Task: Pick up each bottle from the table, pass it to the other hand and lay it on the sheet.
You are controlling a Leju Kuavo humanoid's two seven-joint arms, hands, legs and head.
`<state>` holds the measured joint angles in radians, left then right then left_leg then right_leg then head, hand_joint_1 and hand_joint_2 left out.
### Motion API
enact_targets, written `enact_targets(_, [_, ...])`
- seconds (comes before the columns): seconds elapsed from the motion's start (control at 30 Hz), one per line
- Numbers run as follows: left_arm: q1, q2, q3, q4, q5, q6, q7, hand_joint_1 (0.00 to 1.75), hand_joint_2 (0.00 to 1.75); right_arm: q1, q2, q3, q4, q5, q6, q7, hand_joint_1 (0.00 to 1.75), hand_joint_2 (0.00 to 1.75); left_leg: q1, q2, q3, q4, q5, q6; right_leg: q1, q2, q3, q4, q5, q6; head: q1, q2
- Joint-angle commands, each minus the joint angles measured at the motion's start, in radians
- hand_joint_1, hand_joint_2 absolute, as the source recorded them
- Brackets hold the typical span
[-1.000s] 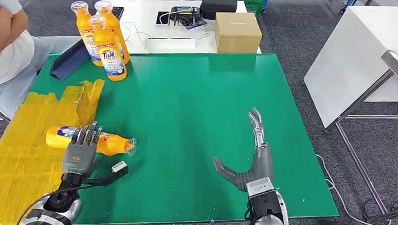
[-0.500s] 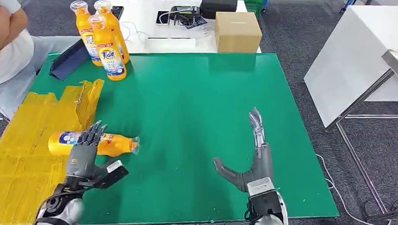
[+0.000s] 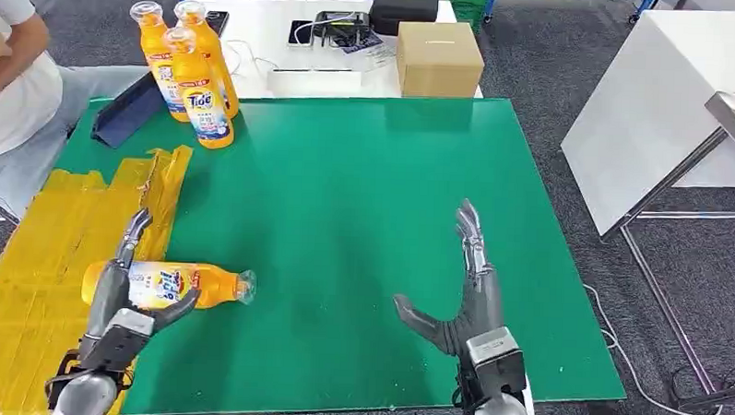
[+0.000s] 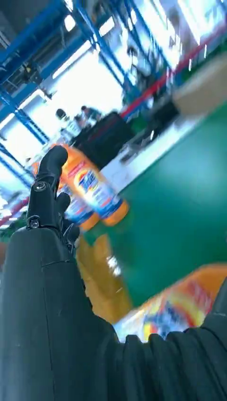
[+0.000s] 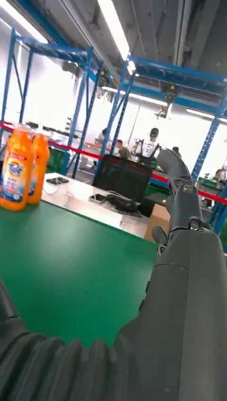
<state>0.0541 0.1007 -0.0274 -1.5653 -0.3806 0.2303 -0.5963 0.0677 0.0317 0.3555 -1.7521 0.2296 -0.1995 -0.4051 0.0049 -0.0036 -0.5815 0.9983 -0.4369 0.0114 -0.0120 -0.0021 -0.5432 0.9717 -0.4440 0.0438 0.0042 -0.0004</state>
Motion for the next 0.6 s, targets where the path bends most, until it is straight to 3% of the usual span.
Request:
enact_targets(0.03, [0.013, -0.128, 0.047, -0.080, 0.195, -0.188, 0.025, 0.00, 1.75, -0.016, 0.015, -0.005, 0.037, -0.026, -0.003, -0.015, 0.00, 1.75, 0.001, 0.001, 0.003, 0.000, -0.002, 0.000, 0.001, 0.000, 0.004, -0.002, -0.001, -0.001, 0.000, 0.000])
enact_targets(0.3, [0.048, -0.174, -0.094, -0.033, 0.341, -0.326, 0.132, 0.00, 1.75, 0.043, 0.029, -0.005, 0.012, -0.032, -0.042, -0.019, 0.00, 1.75, 0.000, -0.002, 0.005, -0.002, -0.001, 0.000, 0.000, -0.002, 0.006, -0.002, -0.002, -0.001, 0.000, 0.000])
enact_targets(0.4, [0.065, -0.173, -0.154, -0.022, 0.347, -0.313, 0.137, 0.00, 1.75, 0.068, 0.025, -0.014, 0.008, -0.034, -0.056, -0.018, 0.00, 1.75, 0.001, -0.002, 0.009, -0.002, -0.003, -0.001, 0.001, -0.003, 0.010, -0.004, -0.004, -0.003, 0.000, 0.000])
enact_targets(0.6, [0.076, -0.171, -0.171, -0.033, 0.351, -0.294, 0.140, 0.00, 1.75, 0.085, 0.023, -0.020, 0.009, -0.040, -0.065, -0.015, 0.00, 1.75, 0.000, 0.000, 0.004, -0.001, -0.002, 0.000, 0.000, 0.000, 0.004, -0.002, -0.001, -0.001, 0.000, 0.000])
